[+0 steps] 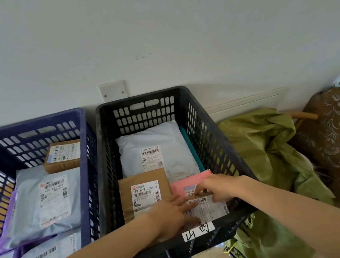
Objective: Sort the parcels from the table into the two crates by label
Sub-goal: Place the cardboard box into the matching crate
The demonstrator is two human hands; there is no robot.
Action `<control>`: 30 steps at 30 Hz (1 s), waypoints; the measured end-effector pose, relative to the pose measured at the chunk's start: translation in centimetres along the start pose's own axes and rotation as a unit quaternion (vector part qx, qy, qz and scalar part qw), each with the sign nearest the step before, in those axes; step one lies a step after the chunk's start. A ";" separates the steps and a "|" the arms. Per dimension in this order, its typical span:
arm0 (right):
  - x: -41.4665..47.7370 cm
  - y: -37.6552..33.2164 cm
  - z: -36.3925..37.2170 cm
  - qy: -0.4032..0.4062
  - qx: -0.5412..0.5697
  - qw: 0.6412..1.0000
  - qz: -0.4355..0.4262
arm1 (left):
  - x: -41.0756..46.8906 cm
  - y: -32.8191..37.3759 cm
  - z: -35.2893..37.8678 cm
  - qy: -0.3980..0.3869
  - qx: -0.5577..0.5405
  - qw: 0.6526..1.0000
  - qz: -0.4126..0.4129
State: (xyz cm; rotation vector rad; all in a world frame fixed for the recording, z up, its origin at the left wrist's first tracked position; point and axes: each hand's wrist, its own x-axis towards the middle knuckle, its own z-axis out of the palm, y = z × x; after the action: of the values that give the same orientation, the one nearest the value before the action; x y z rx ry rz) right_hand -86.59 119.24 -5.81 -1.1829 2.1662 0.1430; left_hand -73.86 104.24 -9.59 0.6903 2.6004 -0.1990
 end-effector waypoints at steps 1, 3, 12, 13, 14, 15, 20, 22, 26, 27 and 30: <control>0.2 0.1 0.1 -0.005 0.003 1.000 0.004 | 0.1 0.0 0.1 0.001 0.001 1.000 -0.003; 0.7 0.3 0.2 -0.014 -0.001 1.000 0.009 | 0.3 0.0 -0.2 -0.004 0.005 1.000 -0.008; 2.1 0.3 -1.6 -0.084 -0.026 0.996 0.019 | -1.9 0.0 -1.9 -0.013 -0.026 0.999 -0.041; 2.1 0.1 -2.1 -0.100 -0.029 0.994 0.017 | -2.4 -0.1 -2.0 -0.001 -0.031 0.998 -0.048; 2.0 -0.1 -2.7 -0.113 -0.034 0.993 0.015 | -2.9 -0.3 -2.0 0.017 -0.034 0.998 -0.056; 2.0 -0.4 -3.3 -0.118 -0.036 0.992 0.011 | -3.3 -0.5 -2.0 0.033 -0.039 0.996 -0.069; 2.7 -1.7 -6.9 -0.052 0.049 0.997 -0.023 | -6.1 -2.3 -3.1 0.054 -0.062 0.983 -0.161; 3.3 -2.4 -8.2 -0.011 0.093 0.994 -0.050 | -7.3 -2.9 -3.7 0.061 -0.061 0.975 -0.204; 4.7 -4.7 -9.5 0.051 0.165 0.978 -0.116 | -10.2 -3.3 -3.9 0.091 -0.113 0.944 -0.296; 5.0 -5.5 -9.7 0.064 0.180 0.972 -0.135 | -11.0 -3.2 -4.0 0.105 -0.126 0.933 -0.319; 5.8 -8.2 -9.9 0.106 0.215 0.953 -0.187 | -13.4 -2.6 -3.7 0.156 -0.146 0.896 -0.389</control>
State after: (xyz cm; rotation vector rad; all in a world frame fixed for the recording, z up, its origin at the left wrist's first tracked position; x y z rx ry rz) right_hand -87.24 106.51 0.12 -1.3598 1.9607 -0.6142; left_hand -66.12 97.06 -0.20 -0.4932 2.9815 0.0787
